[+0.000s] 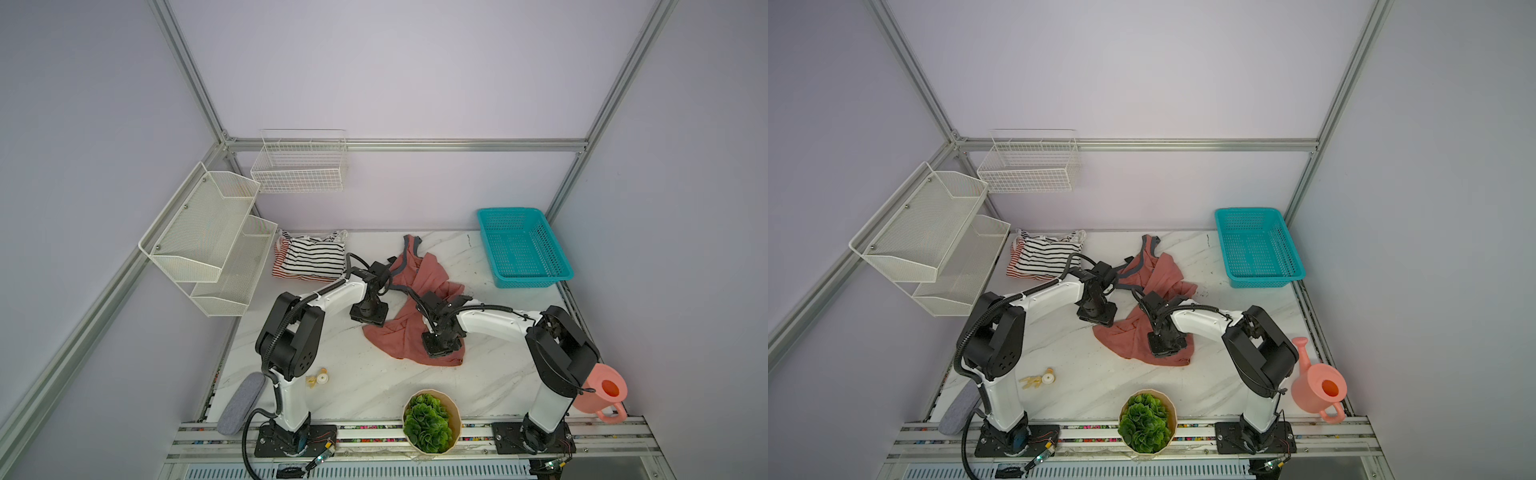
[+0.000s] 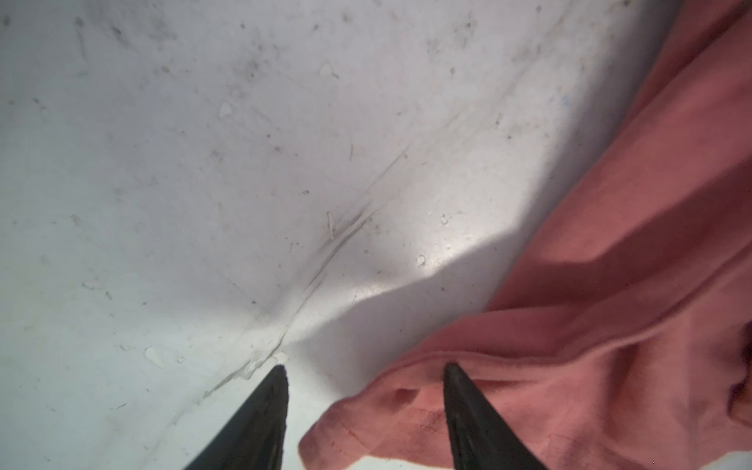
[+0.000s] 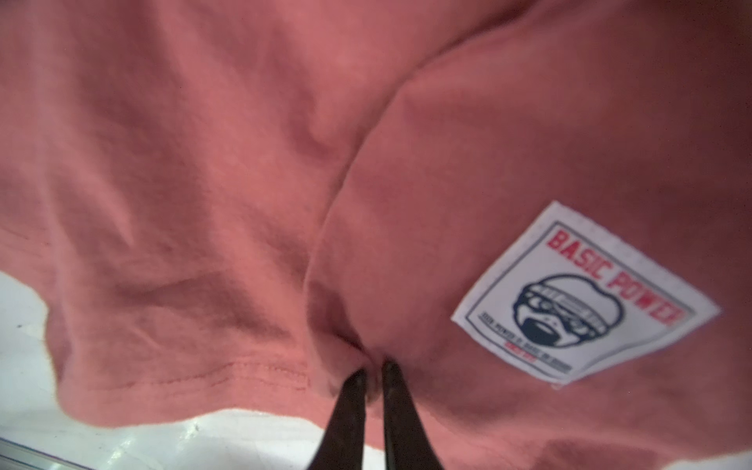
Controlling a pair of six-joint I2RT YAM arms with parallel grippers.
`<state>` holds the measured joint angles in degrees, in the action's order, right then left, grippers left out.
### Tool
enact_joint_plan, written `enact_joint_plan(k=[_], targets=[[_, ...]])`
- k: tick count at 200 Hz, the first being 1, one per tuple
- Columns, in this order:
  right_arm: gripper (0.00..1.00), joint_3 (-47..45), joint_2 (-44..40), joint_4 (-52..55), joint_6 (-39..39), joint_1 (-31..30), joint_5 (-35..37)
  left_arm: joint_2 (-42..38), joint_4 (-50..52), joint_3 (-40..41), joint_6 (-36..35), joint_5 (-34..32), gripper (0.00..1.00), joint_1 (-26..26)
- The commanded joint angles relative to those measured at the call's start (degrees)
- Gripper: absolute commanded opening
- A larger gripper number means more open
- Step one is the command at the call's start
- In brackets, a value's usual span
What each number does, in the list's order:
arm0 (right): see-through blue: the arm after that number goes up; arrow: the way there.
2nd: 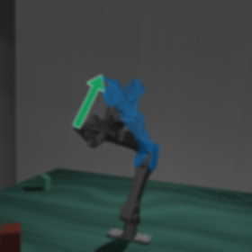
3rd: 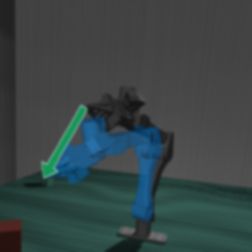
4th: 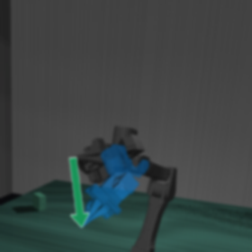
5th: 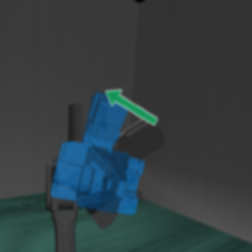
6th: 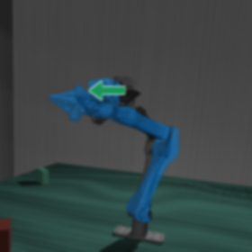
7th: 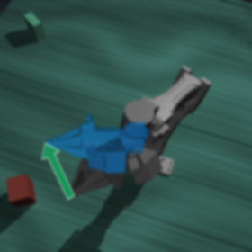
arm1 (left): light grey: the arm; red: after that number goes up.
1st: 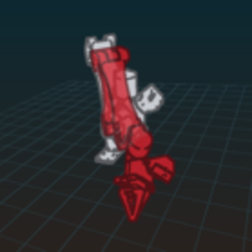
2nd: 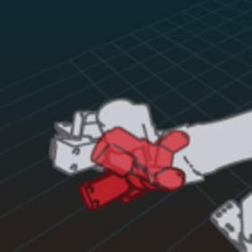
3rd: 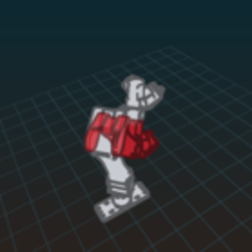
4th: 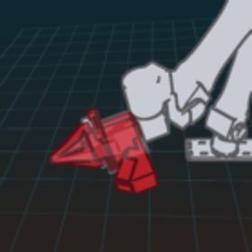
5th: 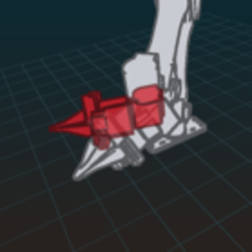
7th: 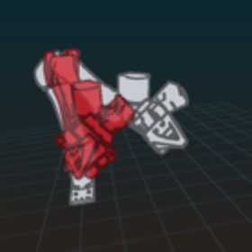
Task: Fold and stack tank tops
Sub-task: Smooth out the tank top at the center of the table.
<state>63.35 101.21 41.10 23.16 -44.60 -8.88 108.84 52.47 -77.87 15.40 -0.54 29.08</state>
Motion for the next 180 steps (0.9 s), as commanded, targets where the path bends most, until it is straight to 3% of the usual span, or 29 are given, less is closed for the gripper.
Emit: enact_joint_plan(k=[1, 24, 119, 180], targets=[[0.07, 0.1, -3.6, 0.6, 1.6, -0.3, 3.2, 0.4, 2.1, 0.5, -0.3, -1.1, 0.61, 0.4], [0.00, -0.2, -6.7, 0.6, 3.0, -0.3, 4.5, 0.8, 3.3, -0.3, -0.1, -1.6, 0.60, 0.4], [0.00, -6.0, -13.6, 1.8, 8.6, 1.6, 12.6, 0.5, 6.3, -4.1, 2.6, -4.0, 0.62, 0.4], [0.00, -8.7, -18.4, 3.1, 10.2, 6.5, 12.8, -1.1, 6.5, -4.3, 3.4, -4.3, 0.62, 0.4]])
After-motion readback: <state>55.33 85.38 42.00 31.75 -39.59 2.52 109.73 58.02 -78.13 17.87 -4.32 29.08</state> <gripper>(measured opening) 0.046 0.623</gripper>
